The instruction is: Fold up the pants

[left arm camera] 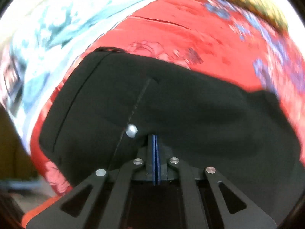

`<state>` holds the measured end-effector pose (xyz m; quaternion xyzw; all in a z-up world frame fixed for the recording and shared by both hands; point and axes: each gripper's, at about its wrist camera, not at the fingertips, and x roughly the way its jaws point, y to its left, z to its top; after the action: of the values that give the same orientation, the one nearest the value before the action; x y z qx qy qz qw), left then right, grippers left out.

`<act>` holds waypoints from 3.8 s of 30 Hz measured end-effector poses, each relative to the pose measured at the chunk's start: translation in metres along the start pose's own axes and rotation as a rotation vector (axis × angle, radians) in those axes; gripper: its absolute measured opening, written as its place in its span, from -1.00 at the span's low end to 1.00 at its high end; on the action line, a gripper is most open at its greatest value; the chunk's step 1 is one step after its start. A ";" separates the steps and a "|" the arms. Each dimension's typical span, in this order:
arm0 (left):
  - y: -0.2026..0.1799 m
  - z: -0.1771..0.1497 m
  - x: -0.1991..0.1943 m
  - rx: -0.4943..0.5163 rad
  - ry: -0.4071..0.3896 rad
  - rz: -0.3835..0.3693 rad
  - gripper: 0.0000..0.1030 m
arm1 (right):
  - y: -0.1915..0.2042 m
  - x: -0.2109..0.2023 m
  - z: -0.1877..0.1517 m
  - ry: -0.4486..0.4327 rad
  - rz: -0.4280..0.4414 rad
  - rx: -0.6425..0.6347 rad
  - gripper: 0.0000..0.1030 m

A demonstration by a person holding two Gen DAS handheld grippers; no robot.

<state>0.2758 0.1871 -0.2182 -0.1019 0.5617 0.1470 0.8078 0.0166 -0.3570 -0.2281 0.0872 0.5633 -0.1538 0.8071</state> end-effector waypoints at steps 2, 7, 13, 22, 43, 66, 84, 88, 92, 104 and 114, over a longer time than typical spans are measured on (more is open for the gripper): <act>0.002 -0.001 -0.001 -0.022 0.003 -0.024 -0.91 | 0.000 0.000 -0.001 -0.006 0.004 -0.007 1.00; -0.019 -0.017 -0.032 0.049 -0.042 -0.098 0.50 | -0.001 0.001 -0.002 -0.019 0.012 -0.019 1.00; -0.111 -0.009 -0.063 0.299 -0.097 -0.327 0.80 | 0.001 0.001 -0.002 -0.022 0.001 -0.010 1.00; -0.135 0.039 0.034 0.327 -0.034 -0.027 1.00 | 0.001 0.000 -0.005 -0.047 -0.007 -0.009 1.00; 0.010 0.040 0.029 0.355 0.060 0.029 1.00 | 0.000 0.000 -0.004 -0.047 -0.020 0.005 1.00; 0.014 0.028 0.029 0.318 0.018 0.047 1.00 | -0.001 0.000 -0.005 -0.059 -0.021 0.003 1.00; 0.014 0.028 0.023 0.316 -0.008 0.058 1.00 | -0.002 -0.002 -0.007 -0.085 -0.020 0.004 1.00; 0.002 0.021 -0.008 0.349 -0.135 0.071 0.97 | -0.002 -0.003 -0.008 -0.110 -0.016 0.003 1.00; -0.023 -0.006 -0.053 0.361 -0.228 -0.028 0.97 | -0.004 -0.004 -0.006 -0.095 0.008 -0.004 1.00; -0.180 -0.159 -0.109 0.660 -0.127 -0.331 0.97 | -0.180 -0.093 0.034 -0.333 0.084 0.427 0.99; -0.224 -0.183 -0.121 0.785 -0.111 -0.308 0.97 | -0.306 -0.041 0.022 -0.058 0.488 0.554 0.66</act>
<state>0.1544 -0.0978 -0.1686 0.1387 0.5088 -0.1951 0.8269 -0.0830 -0.6446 -0.1716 0.4300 0.4397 -0.1058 0.7814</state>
